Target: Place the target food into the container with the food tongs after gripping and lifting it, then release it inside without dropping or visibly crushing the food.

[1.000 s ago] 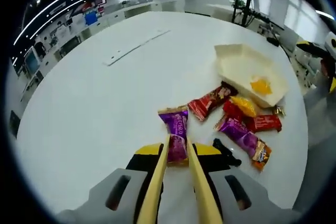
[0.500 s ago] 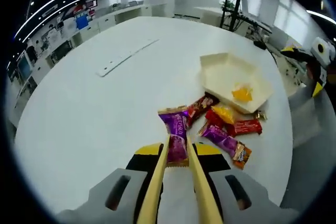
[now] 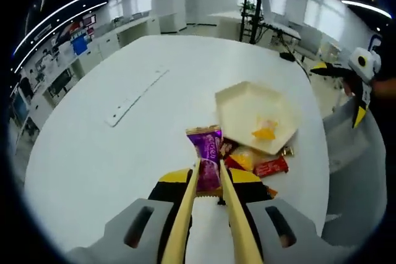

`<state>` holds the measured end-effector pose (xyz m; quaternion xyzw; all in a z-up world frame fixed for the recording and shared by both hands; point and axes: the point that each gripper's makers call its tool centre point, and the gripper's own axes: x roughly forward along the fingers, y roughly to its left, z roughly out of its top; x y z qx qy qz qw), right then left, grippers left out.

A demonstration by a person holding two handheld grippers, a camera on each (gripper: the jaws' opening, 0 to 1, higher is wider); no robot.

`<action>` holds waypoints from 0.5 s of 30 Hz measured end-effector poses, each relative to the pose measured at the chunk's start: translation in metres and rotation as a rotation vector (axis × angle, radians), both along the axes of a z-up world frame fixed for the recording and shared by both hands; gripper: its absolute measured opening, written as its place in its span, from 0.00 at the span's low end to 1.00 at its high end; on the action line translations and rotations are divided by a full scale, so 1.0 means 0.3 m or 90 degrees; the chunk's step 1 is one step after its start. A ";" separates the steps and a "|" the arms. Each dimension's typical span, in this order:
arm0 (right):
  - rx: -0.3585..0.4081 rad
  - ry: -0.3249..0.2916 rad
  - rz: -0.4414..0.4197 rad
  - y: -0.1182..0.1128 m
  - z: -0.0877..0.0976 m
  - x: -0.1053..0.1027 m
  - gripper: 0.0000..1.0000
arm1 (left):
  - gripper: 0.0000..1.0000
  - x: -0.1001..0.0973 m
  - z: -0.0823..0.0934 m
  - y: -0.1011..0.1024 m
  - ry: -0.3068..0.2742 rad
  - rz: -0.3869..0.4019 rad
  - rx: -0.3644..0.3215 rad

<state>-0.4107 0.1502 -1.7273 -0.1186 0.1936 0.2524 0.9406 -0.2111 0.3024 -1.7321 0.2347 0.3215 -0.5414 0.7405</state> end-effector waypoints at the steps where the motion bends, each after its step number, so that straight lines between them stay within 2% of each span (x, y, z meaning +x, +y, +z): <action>1: -0.007 -0.003 0.007 0.007 -0.005 -0.003 0.99 | 0.17 -0.001 0.005 -0.011 -0.002 -0.006 0.001; 3: 0.009 -0.001 0.003 0.008 -0.016 -0.005 0.99 | 0.17 -0.009 0.015 -0.032 -0.004 -0.018 0.004; 5: 0.005 0.005 0.001 0.003 -0.028 -0.001 0.99 | 0.17 -0.014 0.024 -0.060 -0.008 -0.030 0.006; 7: 0.004 -0.012 0.006 0.009 -0.010 -0.003 0.99 | 0.17 -0.024 0.037 -0.092 -0.011 -0.040 0.004; 11: 0.005 -0.019 -0.006 -0.011 -0.004 -0.004 0.96 | 0.17 -0.043 0.055 -0.155 -0.014 -0.058 0.001; 15: 0.040 -0.024 -0.039 -0.045 0.013 0.009 0.96 | 0.17 -0.061 0.062 -0.226 -0.016 -0.080 -0.001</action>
